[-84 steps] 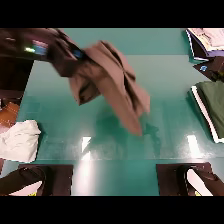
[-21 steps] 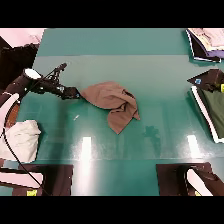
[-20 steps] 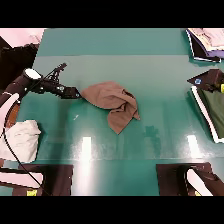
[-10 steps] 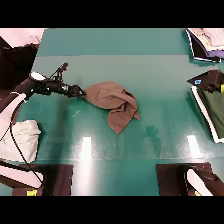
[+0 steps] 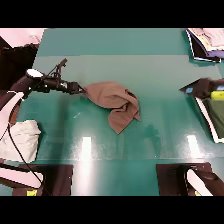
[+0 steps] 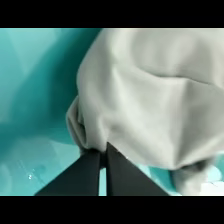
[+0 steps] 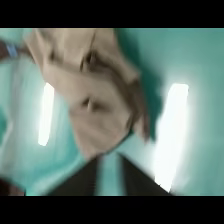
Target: Fold the shirts.
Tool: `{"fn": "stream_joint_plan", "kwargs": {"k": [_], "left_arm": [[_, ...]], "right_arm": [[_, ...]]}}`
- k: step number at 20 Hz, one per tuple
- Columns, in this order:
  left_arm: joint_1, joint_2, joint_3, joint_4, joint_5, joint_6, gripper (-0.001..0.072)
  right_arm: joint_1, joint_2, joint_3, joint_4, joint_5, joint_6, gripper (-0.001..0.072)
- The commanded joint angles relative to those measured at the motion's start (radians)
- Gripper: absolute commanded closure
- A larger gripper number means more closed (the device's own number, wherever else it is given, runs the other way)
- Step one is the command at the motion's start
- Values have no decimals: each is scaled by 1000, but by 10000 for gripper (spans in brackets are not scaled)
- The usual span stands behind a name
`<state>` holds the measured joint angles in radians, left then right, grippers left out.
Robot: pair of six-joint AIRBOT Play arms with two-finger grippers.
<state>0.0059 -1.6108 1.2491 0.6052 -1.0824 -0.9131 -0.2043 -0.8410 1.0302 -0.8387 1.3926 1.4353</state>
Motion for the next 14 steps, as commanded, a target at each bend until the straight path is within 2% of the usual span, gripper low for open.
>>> {"fn": "stream_joint_plan", "kwargs": {"k": [1,5,8,10,14], "left_arm": [[0,97,19,14,-55,-8,682],[0,213,19,25,-96,-8,681],[0,262,19,31,-108,-47,681],[0,274,19,46,-114,-61,681],[0,274,19,69,-151,-86,681]], "right_arm": [[150,0,-209,10,-97,33,260],[444,-85,-441,16,-427,122,251],[607,-217,-507,175,-645,99,251],[673,-295,-502,202,-711,90,253],[723,-415,-436,204,-720,89,259]]}}
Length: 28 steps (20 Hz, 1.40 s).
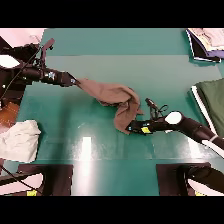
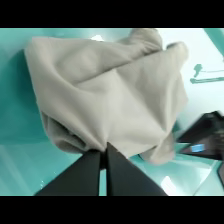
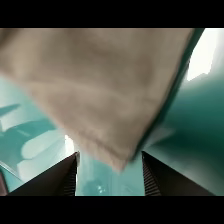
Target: Fold the shirts.
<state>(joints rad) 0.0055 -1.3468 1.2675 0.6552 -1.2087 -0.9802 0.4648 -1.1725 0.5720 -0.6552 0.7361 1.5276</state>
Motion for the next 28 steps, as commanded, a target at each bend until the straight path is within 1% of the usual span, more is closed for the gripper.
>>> {"fn": "stream_joint_plan", "kwargs": {"k": [1,2,3,4,5,6,8,9,12,14,16,19,21,24,26,28], "left_arm": [[0,10,1,23,-27,-19,681],[0,10,1,27,-31,-19,681],[0,10,1,27,-33,-19,681],[0,10,1,27,-33,-19,681],[0,10,1,27,-32,-19,681],[3,15,2,32,-27,-27,682],[3,51,34,119,12,-76,682],[3,76,76,172,23,-91,682],[3,163,251,283,14,-96,681],[2,220,371,285,13,-104,681],[2,277,467,280,6,-134,681],[2,342,586,278,-74,-150,681],[2,378,658,276,-148,-179,681],[2,414,748,255,-190,-201,681],[2,426,760,230,-200,-198,681],[2,422,722,238,-218,-198,681]], "right_arm": [[53,-99,42,18,-65,-3,263],[52,-108,56,9,-65,-3,307],[52,-113,67,-8,-66,-3,431],[53,-114,77,-31,-64,-3,577],[53,-108,86,-60,-63,-4,694],[51,-86,93,-104,-63,-3,695],[14,2,117,-180,-40,3,697],[-23,58,141,-213,-19,10,697],[-198,251,274,-345,83,56,698],[-327,344,402,-396,166,59,698],[-440,415,527,-417,232,55,698],[-559,498,679,-419,315,32,698],[-615,539,760,-419,390,21,697],[-688,549,884,-420,509,14,697],[-735,513,964,-419,602,14,698],[-756,448,1033,-418,715,14,698]]}}
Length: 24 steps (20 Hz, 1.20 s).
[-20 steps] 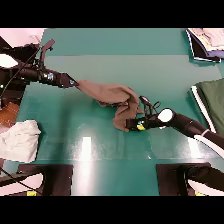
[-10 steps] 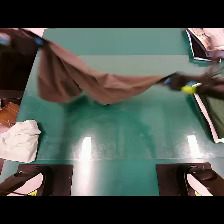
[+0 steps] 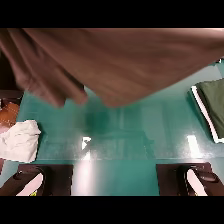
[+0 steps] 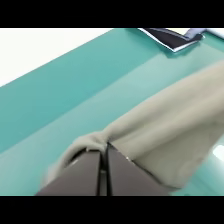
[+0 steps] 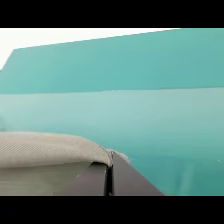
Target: Fold the shirts.
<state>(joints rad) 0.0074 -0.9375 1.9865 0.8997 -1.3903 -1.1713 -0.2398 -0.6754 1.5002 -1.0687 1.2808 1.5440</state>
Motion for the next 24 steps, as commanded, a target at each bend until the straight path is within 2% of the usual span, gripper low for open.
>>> {"fn": "stream_joint_plan", "kwargs": {"k": [1,5,7,10,12,16,17,18,19,20,21,22,24], "left_arm": [[0,4,-40,-7,-45,-7,681],[-2,-65,-292,-9,-89,-6,681],[-23,-120,-452,-9,-96,11,681],[-86,-250,-655,-9,-89,55,680],[-112,-359,-709,-8,-27,90,680],[-74,-492,-694,-6,136,35,677],[-54,-494,-694,-7,168,33,560],[-29,-492,-689,-8,179,13,304],[-2,-492,-679,-8,171,-3,194],[31,-491,-668,-9,144,-7,197],[63,-491,-660,-9,120,-7,196],[99,-491,-655,-9,85,-7,197],[172,-489,-661,-9,32,-8,197]], "right_arm": [[-51,-88,131,0,233,1,698],[17,-261,147,1,400,8,698],[84,-358,147,-5,415,7,697],[164,-506,147,-8,372,7,697],[198,-598,147,-19,289,7,697],[218,-725,148,-139,146,11,696],[206,-745,148,-138,124,11,695],[190,-761,148,-137,106,11,695],[178,-774,148,-136,90,11,695],[160,-783,148,-135,82,11,674],[140,-784,148,-136,80,11,491],[118,-783,148,-132,80,11,254],[74,-763,148,-128,80,11,280]]}}
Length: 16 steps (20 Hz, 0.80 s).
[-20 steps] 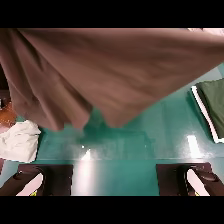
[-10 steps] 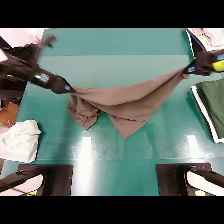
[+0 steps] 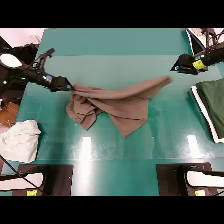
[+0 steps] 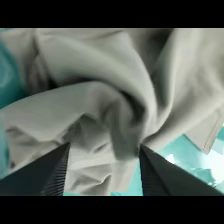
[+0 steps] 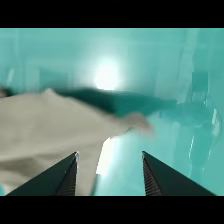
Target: Fold the shirts.
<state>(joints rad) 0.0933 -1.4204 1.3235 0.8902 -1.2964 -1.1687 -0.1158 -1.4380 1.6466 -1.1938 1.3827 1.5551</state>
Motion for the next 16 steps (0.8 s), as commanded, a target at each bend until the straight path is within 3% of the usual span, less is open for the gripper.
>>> {"fn": "stream_joint_plan", "kwargs": {"k": [1,6,12,16], "left_arm": [[117,-4,-13,1,-80,-10,197],[166,11,-207,-18,-72,-1,197],[166,76,-171,-122,-29,25,196],[168,147,-167,16,-55,21,196]], "right_arm": [[-71,17,1,-3,-26,0,281],[-134,96,1,-3,-32,0,281],[-97,111,1,-3,-24,0,281],[-62,111,1,-4,-29,-1,281]]}}
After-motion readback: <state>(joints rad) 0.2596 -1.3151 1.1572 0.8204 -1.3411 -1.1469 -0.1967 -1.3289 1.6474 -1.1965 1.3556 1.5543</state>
